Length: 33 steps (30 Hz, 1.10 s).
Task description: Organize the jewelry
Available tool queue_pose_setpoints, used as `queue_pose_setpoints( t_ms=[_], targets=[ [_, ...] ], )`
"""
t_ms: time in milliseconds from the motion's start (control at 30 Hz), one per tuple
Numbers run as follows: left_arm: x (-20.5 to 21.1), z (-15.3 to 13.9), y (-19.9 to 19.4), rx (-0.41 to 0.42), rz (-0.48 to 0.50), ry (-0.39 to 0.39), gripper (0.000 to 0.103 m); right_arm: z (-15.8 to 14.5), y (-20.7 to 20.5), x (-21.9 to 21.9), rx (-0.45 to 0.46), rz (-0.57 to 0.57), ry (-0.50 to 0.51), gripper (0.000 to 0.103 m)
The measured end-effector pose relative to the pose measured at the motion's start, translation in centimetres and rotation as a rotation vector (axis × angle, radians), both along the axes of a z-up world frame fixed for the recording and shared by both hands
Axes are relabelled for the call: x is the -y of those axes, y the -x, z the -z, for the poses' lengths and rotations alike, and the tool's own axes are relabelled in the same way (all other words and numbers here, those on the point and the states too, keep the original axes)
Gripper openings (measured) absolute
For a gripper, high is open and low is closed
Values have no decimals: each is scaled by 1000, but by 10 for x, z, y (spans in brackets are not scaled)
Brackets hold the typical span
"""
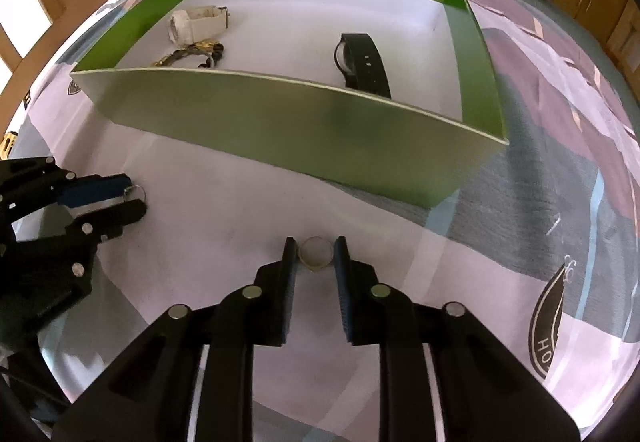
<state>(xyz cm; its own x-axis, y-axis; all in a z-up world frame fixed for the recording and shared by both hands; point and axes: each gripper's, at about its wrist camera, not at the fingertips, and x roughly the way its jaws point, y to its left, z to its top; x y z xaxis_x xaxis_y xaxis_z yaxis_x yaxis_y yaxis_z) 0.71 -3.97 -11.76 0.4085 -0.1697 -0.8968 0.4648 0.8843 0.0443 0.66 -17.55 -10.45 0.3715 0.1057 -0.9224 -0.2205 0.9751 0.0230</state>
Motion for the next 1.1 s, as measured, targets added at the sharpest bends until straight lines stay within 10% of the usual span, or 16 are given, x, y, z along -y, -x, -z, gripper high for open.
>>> queue_pose_setpoints(
  t_ms=[533,867,1000,1100],
  targets=[
    [31,0,21,20,121,3,20,-1,2,31,0,102,2,18],
    [-3,-5,-4,12,-21,19,21,-10,6,1,43,-13,-18,18],
    [0,-7,2,-7,17,36,31,-18,9,18,27,5,-28,56],
    [2,-4,4,-27,23,36,44,-14,14,18,13,-24,-2,57]
  ],
)
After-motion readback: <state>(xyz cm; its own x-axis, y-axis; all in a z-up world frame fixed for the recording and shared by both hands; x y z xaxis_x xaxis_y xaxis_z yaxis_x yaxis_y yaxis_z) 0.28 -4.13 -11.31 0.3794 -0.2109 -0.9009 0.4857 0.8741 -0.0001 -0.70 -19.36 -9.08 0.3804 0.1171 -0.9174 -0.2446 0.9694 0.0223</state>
